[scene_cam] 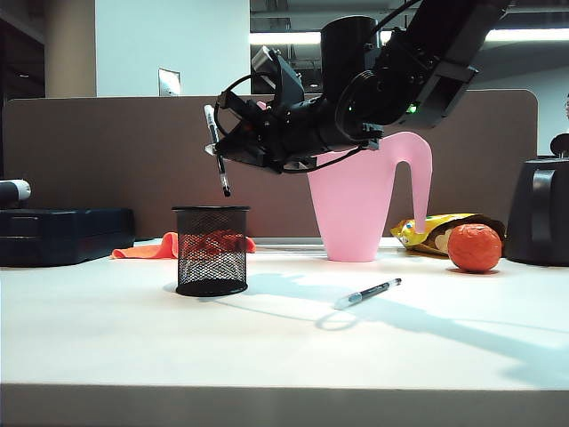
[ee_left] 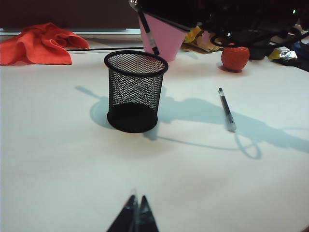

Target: Pick up a few water-based pens and put them in the pen basket.

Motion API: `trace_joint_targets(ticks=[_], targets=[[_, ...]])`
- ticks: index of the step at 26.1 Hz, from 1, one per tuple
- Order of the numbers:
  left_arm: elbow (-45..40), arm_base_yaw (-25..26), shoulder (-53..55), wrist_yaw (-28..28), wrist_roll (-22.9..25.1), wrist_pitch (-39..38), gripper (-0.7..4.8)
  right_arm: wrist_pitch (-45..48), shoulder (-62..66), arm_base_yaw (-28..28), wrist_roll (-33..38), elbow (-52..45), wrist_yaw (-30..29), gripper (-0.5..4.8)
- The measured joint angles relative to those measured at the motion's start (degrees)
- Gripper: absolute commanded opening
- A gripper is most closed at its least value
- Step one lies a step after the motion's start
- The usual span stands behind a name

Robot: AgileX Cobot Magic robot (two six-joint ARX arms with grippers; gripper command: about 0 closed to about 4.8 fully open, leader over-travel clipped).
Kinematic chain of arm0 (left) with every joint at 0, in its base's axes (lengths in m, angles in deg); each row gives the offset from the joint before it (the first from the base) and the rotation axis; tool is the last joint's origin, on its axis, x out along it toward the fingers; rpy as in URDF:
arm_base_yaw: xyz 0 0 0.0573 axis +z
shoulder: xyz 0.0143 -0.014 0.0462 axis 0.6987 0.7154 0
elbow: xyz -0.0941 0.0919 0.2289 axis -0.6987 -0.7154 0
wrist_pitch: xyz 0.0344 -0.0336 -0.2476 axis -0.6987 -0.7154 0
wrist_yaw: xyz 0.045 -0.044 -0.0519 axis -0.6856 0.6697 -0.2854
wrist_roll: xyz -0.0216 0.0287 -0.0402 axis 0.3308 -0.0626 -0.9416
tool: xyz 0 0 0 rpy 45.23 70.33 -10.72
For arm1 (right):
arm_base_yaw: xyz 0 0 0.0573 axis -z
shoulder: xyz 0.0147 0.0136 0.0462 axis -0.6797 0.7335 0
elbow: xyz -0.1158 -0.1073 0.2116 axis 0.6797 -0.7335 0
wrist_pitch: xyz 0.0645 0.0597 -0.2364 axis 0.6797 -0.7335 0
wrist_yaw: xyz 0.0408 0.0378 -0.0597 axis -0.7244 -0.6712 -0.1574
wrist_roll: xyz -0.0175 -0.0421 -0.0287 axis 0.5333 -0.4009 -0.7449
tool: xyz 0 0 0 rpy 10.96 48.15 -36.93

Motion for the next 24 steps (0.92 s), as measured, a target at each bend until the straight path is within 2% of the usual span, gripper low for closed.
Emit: trace_joint_targets(ticks=[1,3,7,8,9,10,16,19,24], targets=[[0.00,0.00,0.00,0.02,0.00,0.02,-0.05,-0.20,0.00,0.00,-0.07,0.00,0.00,0.35],[0.00,0.00,0.00,0.00,0.00,0.02,-0.05,-1.05,0.00,0.00,-0.17,0.00,0.00,0.71],[0.00,0.00,0.00,0.00,0.00,0.02,-0.05,-1.49,0.00,0.00,-0.17,0.00,0.00,0.76],[0.00,0.00,0.00,0.00,0.00,0.02,-0.05,-1.51,0.00,0.00,-0.17,0.00,0.00,0.73],[0.00,0.00,0.00,0.00,0.00,0.02,-0.05,-1.49,0.00,0.00,-0.17,0.00,0.00,0.07],[0.00,0.00,0.00,0.00,0.00,0.02,-0.05,-1.53,-0.04,0.00,-0.11,0.00,-0.04,-0.08],[0.00,0.00,0.00,0.00,0.00,0.02,-0.05,-5.38,-3.52,0.04,0.09,0.00,0.17,-0.07],[0.00,0.00,0.02,0.00,0.00,0.02,-0.05,-10.43,-6.51,0.22,0.09,0.11,2.67,-0.08],[0.00,0.00,0.02,0.00,0.00,0.00,-0.04,-29.11,-12.79,0.72,0.11,0.09,11.45,-0.08]])
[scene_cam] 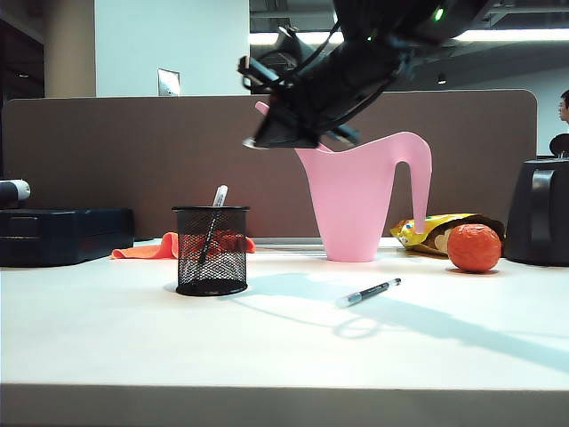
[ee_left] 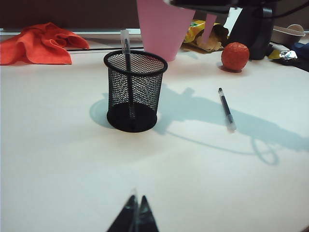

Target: Pick up a few water-based pens and put them in the pen basket.

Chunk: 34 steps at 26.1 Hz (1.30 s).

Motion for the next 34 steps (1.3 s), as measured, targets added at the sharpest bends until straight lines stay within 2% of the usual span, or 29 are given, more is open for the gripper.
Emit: trace_joint_targets(ticks=[4,5,6,8,9,10,18,26,34], targets=[[0.00,0.00,0.00,0.00,0.00,0.02,-0.05,-11.96,-2.91,0.94,1.86,0.00,5.77,-0.08],[0.00,0.00,0.00,0.00,0.00,0.02,-0.05,-17.53,-3.26,1.53,3.80,0.04,8.39,-0.06],[0.00,0.00,0.00,0.00,0.00,0.00,-0.05,-20.57,-3.19,2.05,5.01,0.04,9.35,0.13],[0.00,0.00,0.00,0.00,0.00,0.02,-0.05,-27.65,-2.34,3.34,6.86,0.00,10.84,1.31],[0.00,0.00,0.00,0.00,0.00,0.00,-0.05,-28.79,-1.95,3.50,6.99,0.00,11.19,2.20],[-0.02,0.00,0.00,0.00,0.00,0.00,-0.05,-30.12,-1.55,3.43,7.21,-0.02,12.35,2.43],[0.00,0.00,0.00,0.00,0.00,0.02,-0.05,-32.24,1.51,3.28,7.98,0.00,17.49,2.44],[0.00,0.00,0.00,0.00,0.00,0.02,-0.04,-35.47,4.28,3.21,9.62,0.00,17.90,2.44],[0.00,0.00,0.00,0.00,0.00,0.00,-0.04,-37.62,4.42,3.76,9.66,0.02,21.29,2.43]])
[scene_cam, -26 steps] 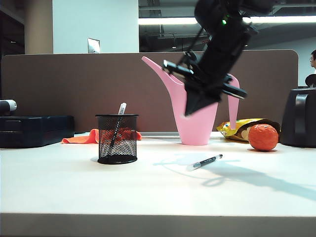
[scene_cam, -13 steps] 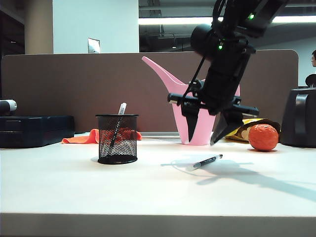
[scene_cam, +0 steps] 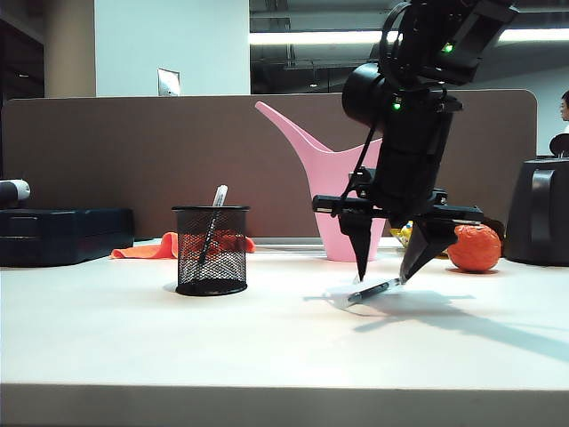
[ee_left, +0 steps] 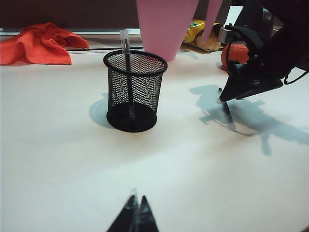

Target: Pick up a few water-based pens and put them in the pen basket.

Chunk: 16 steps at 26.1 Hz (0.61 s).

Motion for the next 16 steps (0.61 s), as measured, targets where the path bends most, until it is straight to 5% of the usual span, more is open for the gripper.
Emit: trace_joint_targets(ticks=[11,16], targets=[[-0.02,0.00,-0.02,0.02,0.00,0.00,-0.04,2.43,2.49,0.46,0.59,0.57,-2.12,2.31],[0.00,0.00,0.00,0.00,0.00,0.00,-0.05,3.19,3.37,0.50,0.59,1.01,-2.84,0.55]])
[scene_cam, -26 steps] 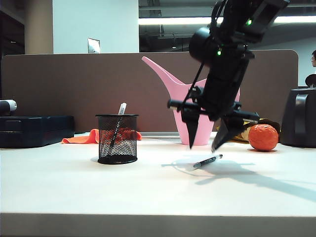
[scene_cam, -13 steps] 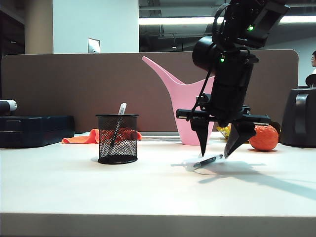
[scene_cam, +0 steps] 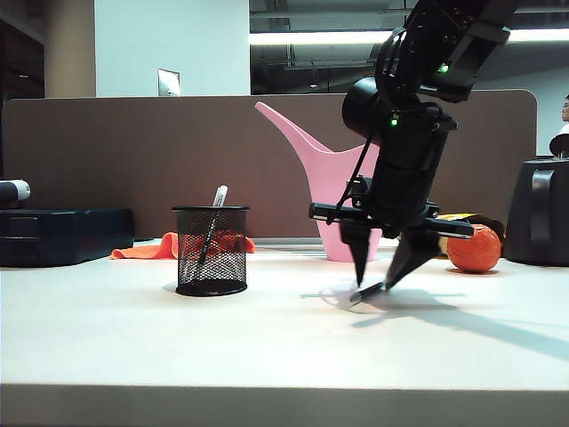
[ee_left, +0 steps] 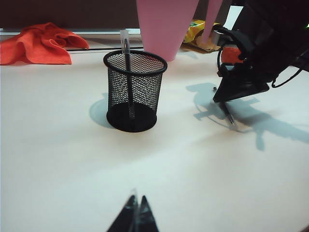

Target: Pick up a few water-based pens and put them in the pen basket.

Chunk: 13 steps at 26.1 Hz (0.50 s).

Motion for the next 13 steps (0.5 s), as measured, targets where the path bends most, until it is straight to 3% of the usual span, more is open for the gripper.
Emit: trace_joint_targets(ticks=[2,13], targets=[[0.00,0.00,0.00,0.00,0.00,0.00,-0.05,-0.17,0.04,0.04,0.02,-0.02,-0.24,-0.12],[0.00,0.00,0.00,0.02,0.00,0.02,-0.04,0.94,-0.07,0.04,-1.73,-0.15,-1.97,-0.09]])
